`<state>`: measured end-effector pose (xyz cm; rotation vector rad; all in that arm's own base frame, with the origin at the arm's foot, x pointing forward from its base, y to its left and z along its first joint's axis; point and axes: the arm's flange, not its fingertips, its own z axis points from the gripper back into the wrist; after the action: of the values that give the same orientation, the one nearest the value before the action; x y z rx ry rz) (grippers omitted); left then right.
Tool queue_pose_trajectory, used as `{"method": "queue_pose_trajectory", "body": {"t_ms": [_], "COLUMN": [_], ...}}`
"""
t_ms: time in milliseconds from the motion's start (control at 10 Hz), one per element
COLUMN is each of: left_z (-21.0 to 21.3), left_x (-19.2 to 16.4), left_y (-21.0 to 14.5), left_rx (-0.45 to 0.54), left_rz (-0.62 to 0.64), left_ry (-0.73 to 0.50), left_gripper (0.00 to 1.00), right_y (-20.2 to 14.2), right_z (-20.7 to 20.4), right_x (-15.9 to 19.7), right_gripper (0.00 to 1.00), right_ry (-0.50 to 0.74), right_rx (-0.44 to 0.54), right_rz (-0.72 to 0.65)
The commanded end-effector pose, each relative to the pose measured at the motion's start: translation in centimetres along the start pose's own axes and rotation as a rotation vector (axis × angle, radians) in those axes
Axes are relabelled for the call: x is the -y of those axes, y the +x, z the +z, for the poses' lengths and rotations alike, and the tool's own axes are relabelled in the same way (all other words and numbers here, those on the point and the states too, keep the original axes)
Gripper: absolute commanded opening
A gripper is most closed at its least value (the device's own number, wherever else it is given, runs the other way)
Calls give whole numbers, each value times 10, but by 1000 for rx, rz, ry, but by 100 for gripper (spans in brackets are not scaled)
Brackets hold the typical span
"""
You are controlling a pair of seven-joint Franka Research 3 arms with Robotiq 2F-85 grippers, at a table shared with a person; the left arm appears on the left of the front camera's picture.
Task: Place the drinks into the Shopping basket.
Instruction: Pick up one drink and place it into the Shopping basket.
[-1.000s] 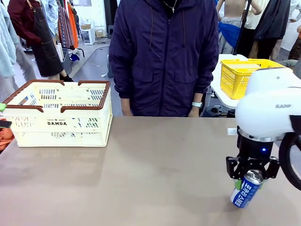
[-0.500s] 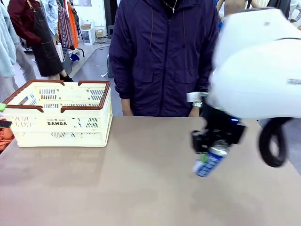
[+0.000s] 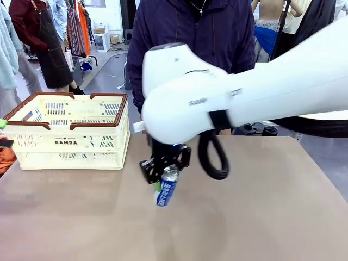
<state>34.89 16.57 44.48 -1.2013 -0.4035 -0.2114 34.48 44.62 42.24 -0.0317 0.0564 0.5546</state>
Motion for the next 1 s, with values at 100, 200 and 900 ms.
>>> {"method": "queue_pose_trajectory", "body": {"t_ms": [100,200,900], "left_z": [1,1,1], "left_x": [3,3,3], "left_y": [-2,-2,-2], "left_rx": [-2,-2,-2], "left_rz": [-8,-8,-8], "left_ry": [-9,-9,-9], "left_gripper": [100,100,100], "right_y": [35,37,35], "right_z": [-22,-32,-23], "right_x": [-36,-38,-34], "right_gripper": [0,0,100], "right_ry": [-94,-108,-62], "right_rx": [-84,-96,-96], "right_rz": [9,6,9]}}
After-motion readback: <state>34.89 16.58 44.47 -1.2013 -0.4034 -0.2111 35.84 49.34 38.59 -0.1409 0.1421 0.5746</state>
